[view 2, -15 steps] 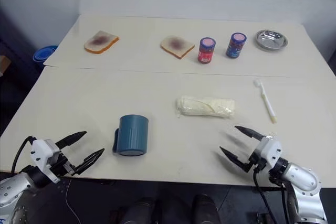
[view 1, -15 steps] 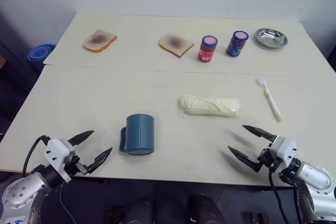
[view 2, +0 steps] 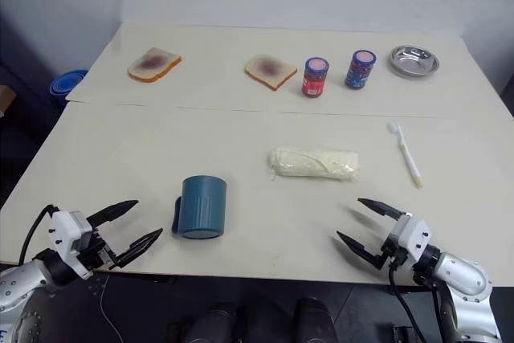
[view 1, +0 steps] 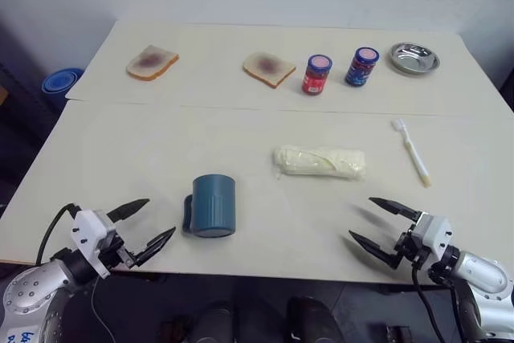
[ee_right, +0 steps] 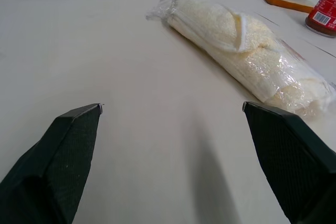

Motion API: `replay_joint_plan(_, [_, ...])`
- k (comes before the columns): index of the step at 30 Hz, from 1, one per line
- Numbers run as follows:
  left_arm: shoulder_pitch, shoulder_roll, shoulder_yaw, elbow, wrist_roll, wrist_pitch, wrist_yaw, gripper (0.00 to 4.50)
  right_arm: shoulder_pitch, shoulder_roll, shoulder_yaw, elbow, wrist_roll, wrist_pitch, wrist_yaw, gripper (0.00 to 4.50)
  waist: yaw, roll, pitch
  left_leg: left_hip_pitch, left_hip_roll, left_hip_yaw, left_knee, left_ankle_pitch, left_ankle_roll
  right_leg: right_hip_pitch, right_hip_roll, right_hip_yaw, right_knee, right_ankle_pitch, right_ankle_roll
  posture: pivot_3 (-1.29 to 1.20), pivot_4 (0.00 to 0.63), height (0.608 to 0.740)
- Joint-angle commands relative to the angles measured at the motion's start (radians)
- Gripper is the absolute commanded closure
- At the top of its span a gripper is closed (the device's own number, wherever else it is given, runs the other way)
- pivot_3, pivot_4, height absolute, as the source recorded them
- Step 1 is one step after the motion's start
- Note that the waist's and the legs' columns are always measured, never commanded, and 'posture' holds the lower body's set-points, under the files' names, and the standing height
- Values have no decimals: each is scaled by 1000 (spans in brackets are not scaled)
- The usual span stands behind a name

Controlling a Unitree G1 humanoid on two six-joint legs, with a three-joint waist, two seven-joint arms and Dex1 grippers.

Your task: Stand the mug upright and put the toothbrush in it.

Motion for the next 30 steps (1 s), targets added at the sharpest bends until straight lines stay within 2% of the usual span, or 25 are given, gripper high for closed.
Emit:
replay_joint_plan(1, [-11,10,7,-24,-23,-9,-7,0,-1,-16,-34,11,29,-32,14,15,0,0,0,0,0,0,0,0,0,0,0,0,0,0,0,0,150,740])
replay_joint_plan(4, [-28,11,8,-15,-26,-4,-8,0,-15,-24,-43,30,30,-65,25,15,-1,0,0,0,0,0,0,0,0,0,0,0,0,0,0,0,150,740])
replay_joint_plan(8, [-73,17,23,-47,-100,61,2,0,-81,-85,-61,8,74,8,48,15,-1,1,1,0,0,0,0,0,0,0,0,0,1,0,0,0,150,740])
replay_joint_plan(13, [-127,134,69,-101,-336,267,-86,0,-244,-217,24,-72,122,324,82,15,-4,3,2,0,2,0,1,0,0,0,-1,0,1,0,0,0,150,740])
replay_joint_plan(14, [-143,155,68,-100,-348,283,-99,0,-292,-246,62,-79,92,398,78,15,-5,5,3,0,2,-1,2,0,0,0,-2,0,2,0,0,0,150,740])
replay_joint_plan(17, [-173,201,24,-105,-305,278,-147,0,-517,-270,201,-30,-103,607,-63,15,-8,6,3,0,2,-1,2,1,-1,0,-1,0,1,0,0,0,150,740])
replay_joint_plan(20, [-210,196,-14,-118,-308,280,-157,0,-732,-214,324,101,-206,658,-53,15,-9,8,4,-2,1,0,2,1,-1,-3,1,-1,2,0,-1,0,150,740])
replay_joint_plan(23, [-228,193,-45,-126,-297,281,-163,0,-862,-171,427,247,-287,673,4,15,-2,7,4,-7,0,0,1,1,-1,-10,1,-2,6,0,-1,0,150,740])
replay_joint_plan(26, [-239,186,-61,-129,-278,270,-157,0,-939,-145,497,364,-332,663,91,606,-2,7,4,-15,-2,-2,2,2,0,-16,1,-5,7,0,-1,0,150,740])
replay_joint_plan(30, [-238,178,-61,-131,-267,263,-151,0,-988,-144,491,414,-317,698,171,2044,-5,6,4,-17,-4,-1,3,2,2,-17,0,-7,6,0,0,0,150,740])
